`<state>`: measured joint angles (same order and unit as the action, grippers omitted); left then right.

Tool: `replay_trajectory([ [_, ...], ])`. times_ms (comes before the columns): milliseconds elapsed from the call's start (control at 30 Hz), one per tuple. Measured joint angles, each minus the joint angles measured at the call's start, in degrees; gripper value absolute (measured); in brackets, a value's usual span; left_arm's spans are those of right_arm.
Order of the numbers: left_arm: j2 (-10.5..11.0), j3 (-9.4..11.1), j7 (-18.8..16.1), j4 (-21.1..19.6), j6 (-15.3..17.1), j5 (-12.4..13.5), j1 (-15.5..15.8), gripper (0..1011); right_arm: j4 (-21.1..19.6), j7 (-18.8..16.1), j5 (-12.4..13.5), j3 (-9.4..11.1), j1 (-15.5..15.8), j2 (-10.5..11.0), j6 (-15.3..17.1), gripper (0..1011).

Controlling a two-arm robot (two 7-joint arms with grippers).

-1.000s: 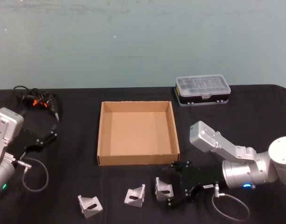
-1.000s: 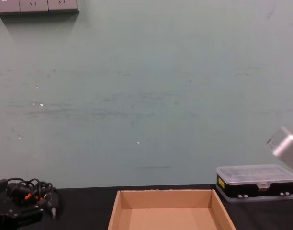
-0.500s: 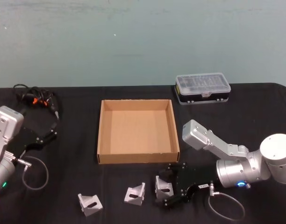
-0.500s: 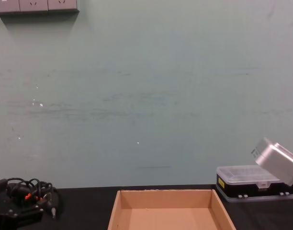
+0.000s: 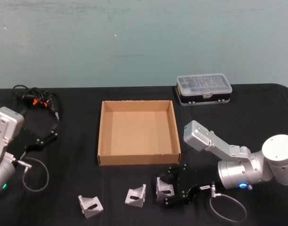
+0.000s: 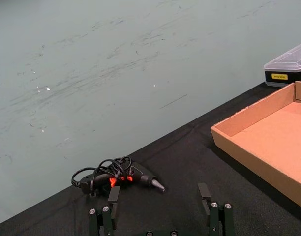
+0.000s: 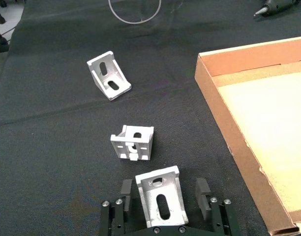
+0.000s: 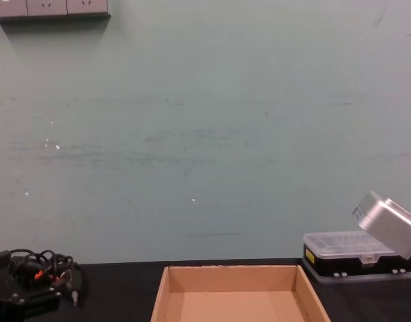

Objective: Use one hand to pick up the angle iron from the table and place it into the box.

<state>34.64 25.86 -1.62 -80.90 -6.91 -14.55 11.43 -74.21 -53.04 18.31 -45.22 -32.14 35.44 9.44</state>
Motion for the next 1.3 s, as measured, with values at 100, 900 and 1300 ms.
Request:
replay_trajectory([
  [100, 0.0, 0.0, 0.0, 0.0, 0.0, 0.0, 0.0, 1000, 0.0, 0.0, 0.0, 0.0, 0.0, 0.0, 0.0, 765],
  [900, 0.0, 0.0, 0.0, 0.0, 0.0, 0.0, 0.0, 1000, -0.1, 0.0, 0.0, 0.1, 0.1, 0.1, 0.0, 481],
  [1300, 0.0, 0.0, 0.0, 0.0, 0.0, 0.0, 0.0, 1000, -6.9, 3.4, 8.0, 6.8, 4.6, 3.6, -2.7, 481],
])
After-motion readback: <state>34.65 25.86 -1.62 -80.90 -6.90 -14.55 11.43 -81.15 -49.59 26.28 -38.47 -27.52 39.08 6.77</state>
